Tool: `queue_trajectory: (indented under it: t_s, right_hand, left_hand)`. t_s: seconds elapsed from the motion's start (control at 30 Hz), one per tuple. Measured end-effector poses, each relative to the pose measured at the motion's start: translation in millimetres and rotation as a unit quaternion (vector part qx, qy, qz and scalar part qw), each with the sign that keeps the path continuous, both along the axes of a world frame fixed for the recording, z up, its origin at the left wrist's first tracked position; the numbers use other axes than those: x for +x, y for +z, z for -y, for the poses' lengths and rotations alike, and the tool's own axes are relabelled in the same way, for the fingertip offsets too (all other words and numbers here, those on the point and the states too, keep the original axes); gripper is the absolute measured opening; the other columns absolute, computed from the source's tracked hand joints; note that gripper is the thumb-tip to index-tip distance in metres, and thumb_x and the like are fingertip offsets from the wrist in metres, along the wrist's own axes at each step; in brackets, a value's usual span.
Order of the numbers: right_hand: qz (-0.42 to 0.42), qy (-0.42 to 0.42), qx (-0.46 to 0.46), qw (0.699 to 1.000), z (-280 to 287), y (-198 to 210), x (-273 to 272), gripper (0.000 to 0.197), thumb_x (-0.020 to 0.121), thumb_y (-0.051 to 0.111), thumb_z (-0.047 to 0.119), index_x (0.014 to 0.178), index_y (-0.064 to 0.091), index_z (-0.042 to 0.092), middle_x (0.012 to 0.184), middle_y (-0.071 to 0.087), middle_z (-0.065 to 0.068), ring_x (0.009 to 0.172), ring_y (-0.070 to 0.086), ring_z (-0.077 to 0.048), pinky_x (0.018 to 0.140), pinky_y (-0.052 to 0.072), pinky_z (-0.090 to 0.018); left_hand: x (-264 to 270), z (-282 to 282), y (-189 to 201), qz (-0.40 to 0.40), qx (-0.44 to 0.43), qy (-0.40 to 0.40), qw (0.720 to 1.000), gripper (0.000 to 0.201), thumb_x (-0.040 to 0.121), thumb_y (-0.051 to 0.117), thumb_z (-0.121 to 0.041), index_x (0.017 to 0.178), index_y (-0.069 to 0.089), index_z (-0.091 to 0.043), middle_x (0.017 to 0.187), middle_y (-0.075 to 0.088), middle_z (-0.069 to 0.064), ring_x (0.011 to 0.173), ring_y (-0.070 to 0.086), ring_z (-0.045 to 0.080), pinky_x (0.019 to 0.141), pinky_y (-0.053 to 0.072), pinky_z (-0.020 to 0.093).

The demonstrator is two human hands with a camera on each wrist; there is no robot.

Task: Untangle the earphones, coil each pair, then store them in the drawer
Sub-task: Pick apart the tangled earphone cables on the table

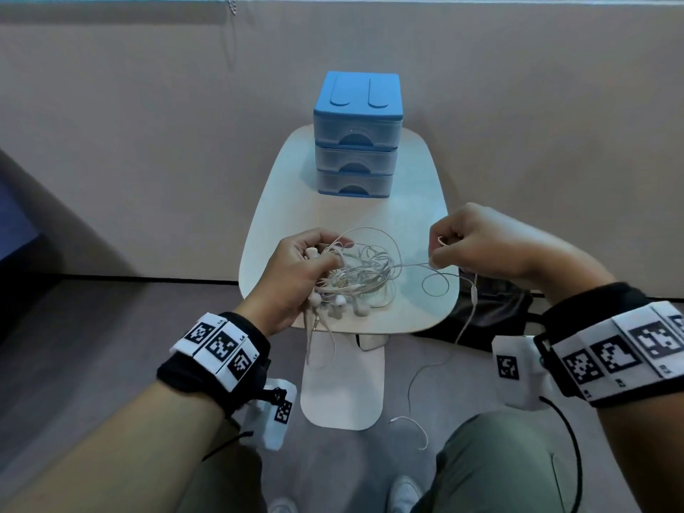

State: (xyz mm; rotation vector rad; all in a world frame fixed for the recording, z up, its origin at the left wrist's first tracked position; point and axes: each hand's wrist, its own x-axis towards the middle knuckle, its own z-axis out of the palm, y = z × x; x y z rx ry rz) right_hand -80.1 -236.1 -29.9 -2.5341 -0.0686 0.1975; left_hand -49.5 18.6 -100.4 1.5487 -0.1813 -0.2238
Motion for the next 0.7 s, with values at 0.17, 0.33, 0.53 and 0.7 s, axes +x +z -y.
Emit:
queue_trajectory:
  t_s: [0.17, 0.33, 0.53, 0.7]
  right_hand:
    - [0.001, -0.041, 0.295, 0.955, -12, -3, 2, 0.024, 0.086, 0.056, 0.001, 0.064, 0.051, 0.009, 0.057, 0.037, 0.005, 0.052, 0.03, -0.01, 0.047, 0.026, -0.019]
    - [-0.003, -0.129, 0.492, 0.861, -43, -38, 19, 0.026, 0.089, 0.049, -0.001, 0.069, 0.048, 0.015, 0.062, 0.034, 0.001, 0.057, 0.028, -0.013, 0.055, 0.016, -0.03]
    - [0.009, -0.137, 0.524, 0.841, -50, -73, 21, 0.026, 0.086, 0.06, 0.003, 0.064, 0.055, 0.014, 0.06, 0.027, 0.0, 0.051, 0.021, -0.012, 0.044, 0.014, -0.024]
    - [0.033, -0.117, 0.464, 0.878, -50, -77, 16, 0.033, 0.09, 0.064, -0.001, 0.061, 0.061, 0.014, 0.051, 0.033, -0.002, 0.042, 0.025, -0.013, 0.038, 0.023, -0.022]
  left_hand:
    - [-5, 1, 5, -0.007, -0.032, -0.012, 0.999, 0.019, 0.097, 0.054, 0.007, 0.103, 0.071, -0.001, 0.093, 0.068, 0.021, 0.045, 0.061, 0.012, 0.033, 0.04, 0.014]
    - [0, -2, -3, 0.024, -0.02, -0.037, 0.999, 0.02, 0.096, 0.059, -0.015, 0.111, 0.071, -0.017, 0.107, 0.064, 0.033, 0.075, 0.058, 0.04, 0.05, 0.053, 0.029]
    - [-1, 0, -10, 0.096, 0.022, -0.022, 0.995, 0.051, 0.087, 0.056, -0.031, 0.136, 0.051, -0.043, 0.118, 0.055, 0.007, 0.101, 0.066, 0.012, 0.085, 0.053, 0.027]
    - [-9, 9, -20, 0.206, 0.173, 0.029, 0.963, 0.065, 0.088, 0.073, -0.048, 0.142, 0.038, -0.05, 0.137, 0.038, -0.008, 0.123, 0.047, -0.001, 0.092, 0.045, 0.019]
